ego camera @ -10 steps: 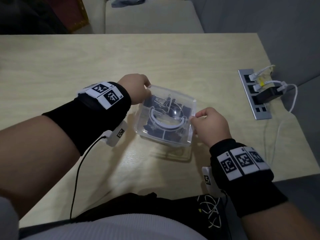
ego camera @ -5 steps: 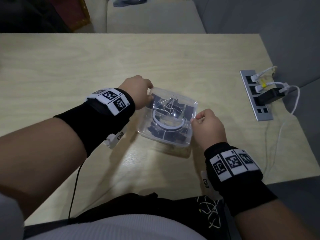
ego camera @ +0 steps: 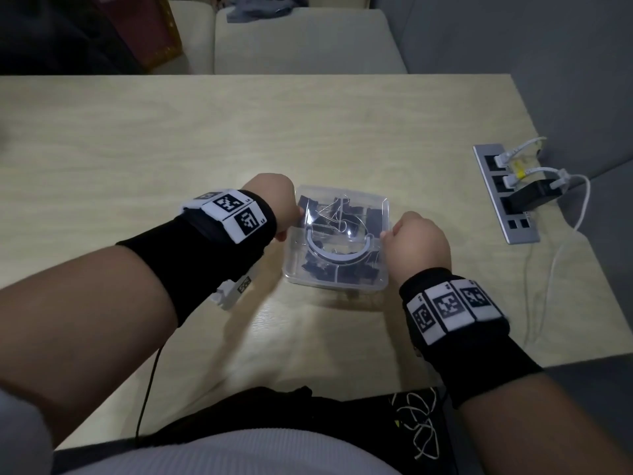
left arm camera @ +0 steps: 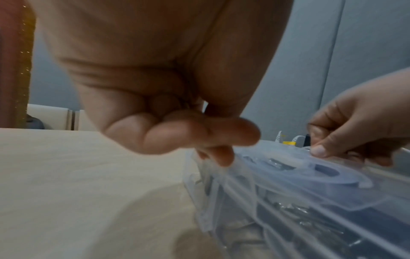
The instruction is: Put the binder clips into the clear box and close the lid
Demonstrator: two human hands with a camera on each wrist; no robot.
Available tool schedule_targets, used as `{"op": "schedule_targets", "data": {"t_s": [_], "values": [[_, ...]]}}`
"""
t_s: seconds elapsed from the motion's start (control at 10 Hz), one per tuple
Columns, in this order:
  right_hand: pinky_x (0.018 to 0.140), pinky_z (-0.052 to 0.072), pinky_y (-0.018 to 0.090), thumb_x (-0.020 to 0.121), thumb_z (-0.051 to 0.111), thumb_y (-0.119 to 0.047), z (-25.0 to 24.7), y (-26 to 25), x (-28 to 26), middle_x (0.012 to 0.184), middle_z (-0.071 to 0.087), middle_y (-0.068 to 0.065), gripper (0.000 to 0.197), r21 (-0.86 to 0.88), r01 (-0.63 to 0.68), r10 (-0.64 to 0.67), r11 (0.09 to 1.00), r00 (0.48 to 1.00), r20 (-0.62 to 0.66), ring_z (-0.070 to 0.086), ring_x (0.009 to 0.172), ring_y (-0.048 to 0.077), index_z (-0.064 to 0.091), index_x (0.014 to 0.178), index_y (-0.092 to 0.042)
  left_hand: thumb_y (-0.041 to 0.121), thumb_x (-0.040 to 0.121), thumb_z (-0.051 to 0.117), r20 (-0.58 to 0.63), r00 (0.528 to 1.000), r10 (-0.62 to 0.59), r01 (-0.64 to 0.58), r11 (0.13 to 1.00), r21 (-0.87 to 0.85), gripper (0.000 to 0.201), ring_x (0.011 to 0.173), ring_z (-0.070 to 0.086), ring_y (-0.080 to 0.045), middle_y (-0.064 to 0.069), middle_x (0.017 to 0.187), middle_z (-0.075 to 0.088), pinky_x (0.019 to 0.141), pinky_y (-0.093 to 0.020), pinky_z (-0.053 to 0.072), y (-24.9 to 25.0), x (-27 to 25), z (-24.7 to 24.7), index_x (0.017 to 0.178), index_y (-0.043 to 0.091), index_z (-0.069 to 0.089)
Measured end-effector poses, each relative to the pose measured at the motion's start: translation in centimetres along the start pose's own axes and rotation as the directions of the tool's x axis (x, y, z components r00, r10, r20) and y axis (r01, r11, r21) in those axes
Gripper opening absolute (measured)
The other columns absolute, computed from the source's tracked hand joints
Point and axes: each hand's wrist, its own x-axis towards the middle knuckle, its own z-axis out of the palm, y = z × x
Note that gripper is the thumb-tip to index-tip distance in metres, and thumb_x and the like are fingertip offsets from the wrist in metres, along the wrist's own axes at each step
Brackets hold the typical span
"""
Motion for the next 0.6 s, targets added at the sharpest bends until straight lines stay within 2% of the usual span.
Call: {"op": "schedule_targets", "data": {"t_s": [0.1,0.2,0.3,0.4,0.5,0.6], "values": [[0.065,0.036,0.031,0.094,0.052,-0.014,-0.2,-0.5,0.1,0.11,0.059,0.015,0.014,-0.106,0.038,-0.037,0.994,0.999,0.014,0.057,0.088,0.031,0.056,0.105,-0.005,0.019,0.089,0.061,0.032,0.999,-0.008,0.004,0.995,0.1,0.04,0.053,0.059,-0.021,-0.005,0.062,0.069,0.07,-0.031,0.053,0.3,-0.1,-0.2,0.051,0.008,0.065],[0.065,0.036,0.03,0.094,0.052,-0.016,-0.5,-0.5,0.0,0.108,0.061,0.015,0.014,-0.113,0.038,-0.036,0.993,0.999,0.023,0.049,0.079,0.028,0.056,0.104,-0.005,0.019,0.09,0.061,0.037,0.999,-0.03,0.026,0.994,0.106,0.042,0.052,0.058,-0.02,-0.002,0.051,0.066,0.065,-0.03,0.051,0.4,-0.2,-0.1,0.05,0.008,0.063],[0.064,0.037,0.031,0.094,0.053,-0.019,-0.8,-0.6,0.1,0.106,0.062,0.015,0.016,-0.103,0.022,-0.019,0.994,0.999,0.032,0.046,0.077,0.027,0.055,0.103,-0.006,0.023,0.093,0.054,0.009,0.999,-0.037,0.037,0.998,0.045,0.052,0.041,0.051,-0.015,0.003,0.025,0.048,0.051,-0.028,0.041,0.6,-0.6,-0.1,0.043,0.01,0.057],[0.064,0.038,0.032,0.094,0.053,-0.027,-1.1,-0.3,0.1,0.104,0.062,0.014,0.019,-0.061,0.0,0.003,0.998,0.998,0.055,0.049,0.076,0.027,0.052,0.095,-0.008,0.025,0.093,0.052,-0.032,0.999,-0.015,0.014,0.999,-0.036,0.05,0.042,0.053,-0.013,0.001,0.04,0.057,0.049,-0.026,0.041,0.4,-1.2,0.2,0.045,0.01,0.055],[0.066,0.044,0.034,0.094,0.05,-0.042,-2.3,0.1,0.0,0.103,0.065,0.013,0.035,-0.044,-0.03,0.035,0.999,0.992,0.117,0.055,0.08,0.029,0.054,0.1,-0.008,0.032,0.094,0.048,-0.091,0.996,-0.025,0.014,0.992,-0.125,0.044,0.045,0.061,-0.016,-0.002,0.051,0.066,0.057,-0.027,0.051,-0.2,-1.0,-0.1,0.056,0.01,0.056],[0.07,0.046,0.034,0.094,0.045,-0.05,-4.1,1.3,-0.6,0.106,0.064,0.011,0.045,-0.027,0.007,-0.003,1.0,0.987,0.163,0.059,0.09,0.028,0.054,0.11,-0.009,0.045,0.095,0.042,-0.105,0.994,-0.043,0.021,0.98,-0.2,0.04,0.055,0.068,-0.016,-0.003,0.061,0.071,0.066,-0.032,0.054,-1.2,-1.8,-0.3,0.074,0.011,0.049]]}}
